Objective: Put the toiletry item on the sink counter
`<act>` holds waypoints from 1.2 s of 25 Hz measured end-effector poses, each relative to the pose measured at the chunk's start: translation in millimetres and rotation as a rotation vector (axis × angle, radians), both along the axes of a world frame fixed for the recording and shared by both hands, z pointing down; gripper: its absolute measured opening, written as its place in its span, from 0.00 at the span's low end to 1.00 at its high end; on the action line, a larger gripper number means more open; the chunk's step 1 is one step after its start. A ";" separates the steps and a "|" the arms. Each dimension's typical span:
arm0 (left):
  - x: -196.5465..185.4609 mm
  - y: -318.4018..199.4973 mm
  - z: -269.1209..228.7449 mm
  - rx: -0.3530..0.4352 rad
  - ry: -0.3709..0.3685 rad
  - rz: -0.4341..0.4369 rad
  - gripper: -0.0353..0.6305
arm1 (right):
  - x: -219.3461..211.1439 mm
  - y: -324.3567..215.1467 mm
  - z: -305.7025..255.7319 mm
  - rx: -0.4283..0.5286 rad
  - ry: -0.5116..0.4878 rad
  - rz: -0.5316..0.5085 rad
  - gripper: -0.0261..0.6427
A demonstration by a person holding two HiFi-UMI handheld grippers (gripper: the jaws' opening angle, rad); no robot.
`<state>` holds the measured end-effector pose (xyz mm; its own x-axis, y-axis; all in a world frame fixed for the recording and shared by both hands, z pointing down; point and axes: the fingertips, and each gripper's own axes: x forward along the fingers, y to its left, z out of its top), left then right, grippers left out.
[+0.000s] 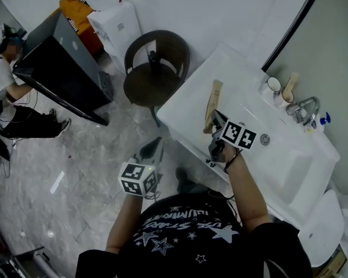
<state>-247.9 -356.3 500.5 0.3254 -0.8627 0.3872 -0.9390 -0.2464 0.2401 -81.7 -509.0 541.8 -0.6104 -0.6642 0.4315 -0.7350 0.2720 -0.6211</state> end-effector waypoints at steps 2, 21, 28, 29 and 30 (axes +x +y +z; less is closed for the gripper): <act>1.7 -12.5 0.9 -0.003 0.000 0.003 0.08 | 0.2 -12.8 8.1 -0.023 -0.006 0.019 0.07; 0.9 -79.4 22.4 -0.076 -0.020 0.007 0.08 | 1.1 -90.9 72.4 -0.243 -0.101 0.223 0.07; 3.6 -84.7 23.7 -0.084 -0.015 0.018 0.08 | -7.0 -92.9 75.3 -0.264 -0.100 0.232 0.07; 3.4 -84.3 24.4 -0.086 -0.015 0.019 0.08 | -8.9 -93.2 73.9 -0.260 -0.104 0.226 0.07; 2.8 -83.8 25.3 -0.087 -0.015 0.018 0.08 | -10.7 -93.7 72.7 -0.255 -0.107 0.220 0.08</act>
